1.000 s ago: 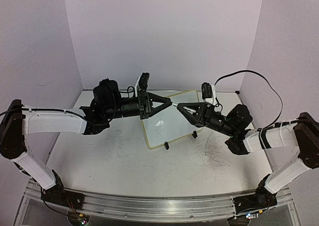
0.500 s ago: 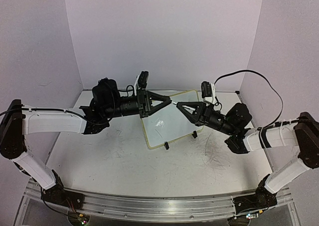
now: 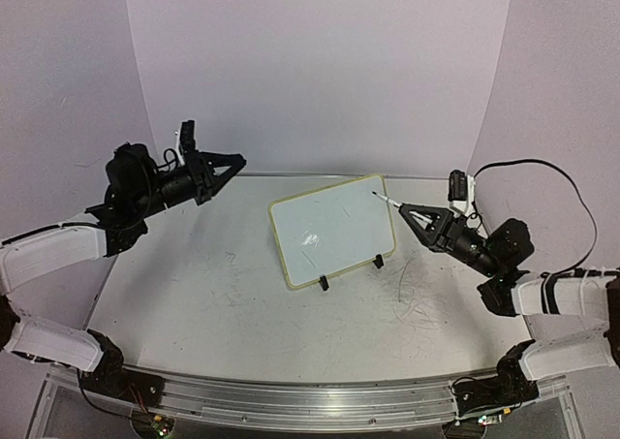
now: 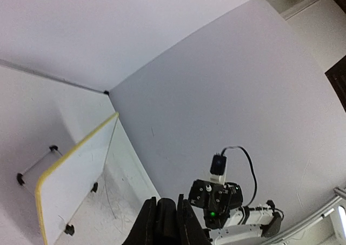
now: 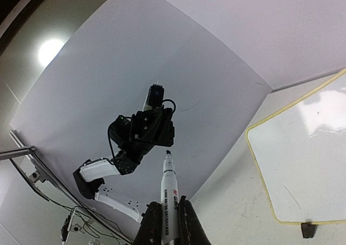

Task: Write a sentence on the whiteboard
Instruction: Place the pen cap at the center of the board, then hold the whiteboard at the center of the board.

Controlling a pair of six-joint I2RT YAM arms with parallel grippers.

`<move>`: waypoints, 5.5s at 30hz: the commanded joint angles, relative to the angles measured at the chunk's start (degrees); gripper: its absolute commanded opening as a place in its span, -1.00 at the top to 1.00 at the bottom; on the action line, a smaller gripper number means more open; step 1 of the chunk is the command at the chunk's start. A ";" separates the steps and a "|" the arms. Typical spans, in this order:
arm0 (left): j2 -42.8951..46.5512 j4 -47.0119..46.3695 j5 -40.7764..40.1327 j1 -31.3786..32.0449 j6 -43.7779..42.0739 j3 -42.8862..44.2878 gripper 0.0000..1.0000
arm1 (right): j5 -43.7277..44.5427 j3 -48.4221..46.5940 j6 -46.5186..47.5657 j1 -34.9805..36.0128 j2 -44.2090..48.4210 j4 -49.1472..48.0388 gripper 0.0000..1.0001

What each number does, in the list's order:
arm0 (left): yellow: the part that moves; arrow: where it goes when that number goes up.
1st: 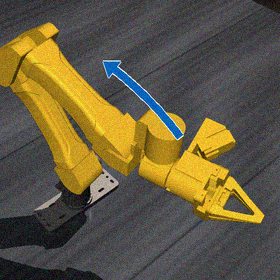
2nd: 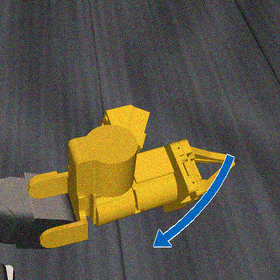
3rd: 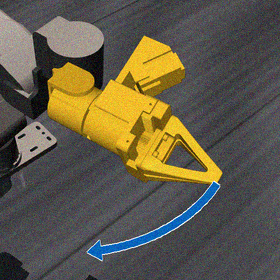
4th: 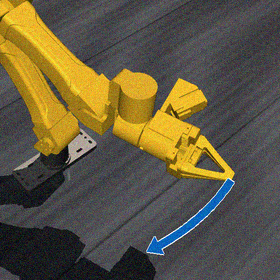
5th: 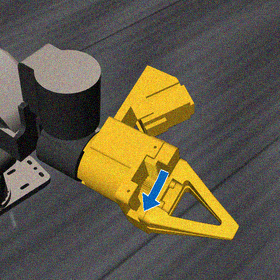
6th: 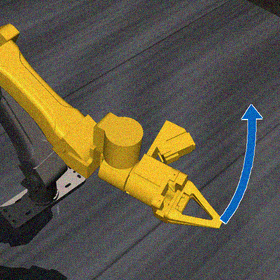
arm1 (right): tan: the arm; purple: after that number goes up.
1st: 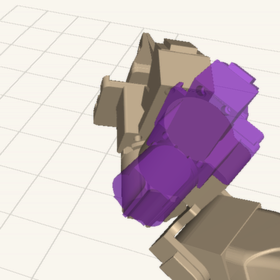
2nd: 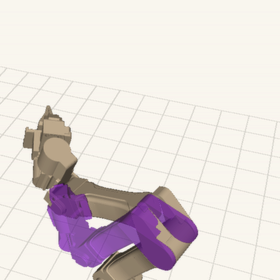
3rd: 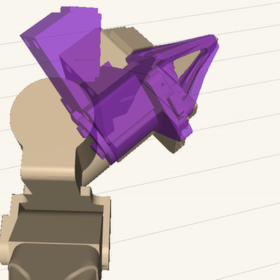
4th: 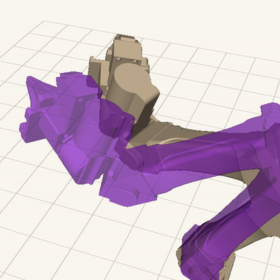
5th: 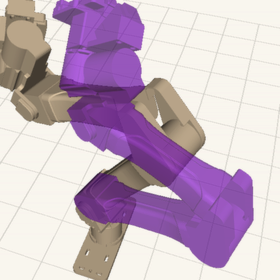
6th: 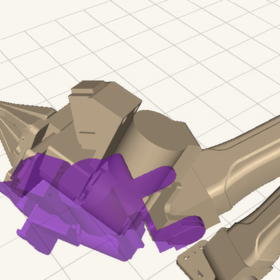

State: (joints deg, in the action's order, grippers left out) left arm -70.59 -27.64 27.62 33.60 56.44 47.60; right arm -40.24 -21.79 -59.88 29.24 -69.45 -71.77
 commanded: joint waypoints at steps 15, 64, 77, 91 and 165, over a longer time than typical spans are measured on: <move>-7.28 44.32 -18.11 -1.26 -18.46 -0.02 1.00 | 28.02 -18.36 46.78 -1.43 17.95 67.64 1.00; -22.94 51.18 -38.78 8.67 -21.66 10.78 -0.12 | 34.53 -10.09 41.70 -1.39 29.50 60.27 1.00; -11.34 53.04 -38.37 7.25 -25.18 12.63 -0.48 | 32.54 -11.96 42.76 -1.41 29.49 62.49 1.00; 4.53 46.69 -32.15 -3.27 -30.73 6.23 -0.99 | 32.33 -14.17 44.02 -1.37 26.28 66.01 1.00; -29.67 14.19 21.47 -6.35 -30.34 17.79 -0.03 | 32.13 -42.76 65.07 18.95 -16.18 63.40 1.00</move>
State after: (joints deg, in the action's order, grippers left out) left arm -99.41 -11.01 47.59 27.29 24.64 61.82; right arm -9.02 -59.28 3.85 45.41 -81.54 -9.84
